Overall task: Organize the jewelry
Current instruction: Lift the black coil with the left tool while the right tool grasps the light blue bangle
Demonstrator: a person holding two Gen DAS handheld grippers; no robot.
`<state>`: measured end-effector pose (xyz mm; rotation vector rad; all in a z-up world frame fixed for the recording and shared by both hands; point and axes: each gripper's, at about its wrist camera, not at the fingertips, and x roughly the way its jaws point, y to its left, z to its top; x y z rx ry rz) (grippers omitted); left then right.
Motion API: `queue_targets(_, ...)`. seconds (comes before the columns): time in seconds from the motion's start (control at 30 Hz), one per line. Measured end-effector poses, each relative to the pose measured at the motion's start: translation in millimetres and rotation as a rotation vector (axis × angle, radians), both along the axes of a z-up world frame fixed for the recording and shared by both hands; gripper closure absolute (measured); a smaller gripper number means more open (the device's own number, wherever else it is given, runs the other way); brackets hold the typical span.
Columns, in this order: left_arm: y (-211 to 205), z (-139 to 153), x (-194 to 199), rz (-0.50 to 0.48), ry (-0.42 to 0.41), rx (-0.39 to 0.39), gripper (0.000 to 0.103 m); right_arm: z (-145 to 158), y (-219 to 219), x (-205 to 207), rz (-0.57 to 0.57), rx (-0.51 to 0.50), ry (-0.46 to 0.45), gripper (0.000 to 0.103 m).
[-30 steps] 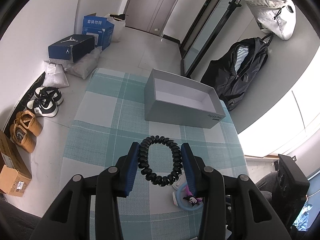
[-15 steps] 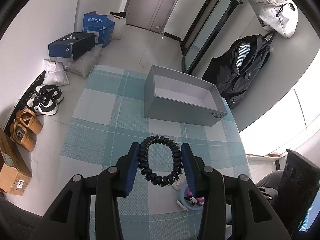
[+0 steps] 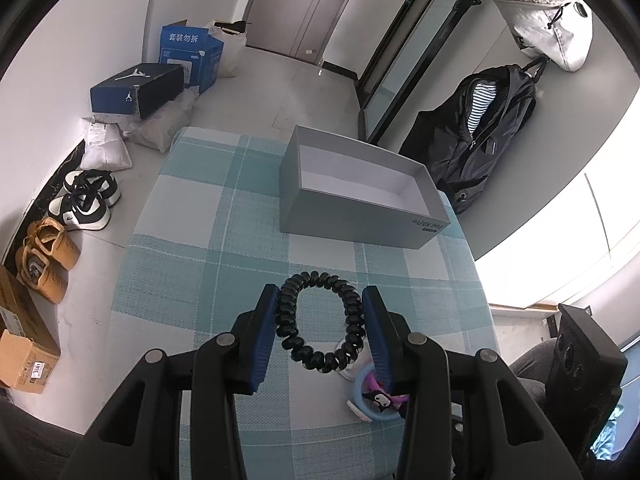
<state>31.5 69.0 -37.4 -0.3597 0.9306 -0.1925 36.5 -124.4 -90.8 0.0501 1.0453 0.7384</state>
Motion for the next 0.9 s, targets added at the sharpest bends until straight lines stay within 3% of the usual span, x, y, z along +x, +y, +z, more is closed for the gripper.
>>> queue_targets(0.17,0,-1,0,0.009,0.005,0.012,0.067,-3,0,1,-0.012,-0.03,-0.004,0.096)
queue_targets(0.47,-4,-1,1,-0.001,0.006,0.037,0.067,7,-8,0,-0.017,0.026,-0.025,0.098)
queue_targets(0.53,-5,-1,1,-0.003,0.008,0.043,0.067,12,-11,1,-0.023,0.055,-0.029,0.103)
queue_targets(0.8,-5,-4,4,0.003,0.021,0.04,0.067,16,-15,6,-0.039,0.091,-0.011,0.103)
queue_targets(0.9,-4,-3,4,0.003,0.019,0.035,0.067,21,-19,0,-0.043,0.074,-0.032,0.099)
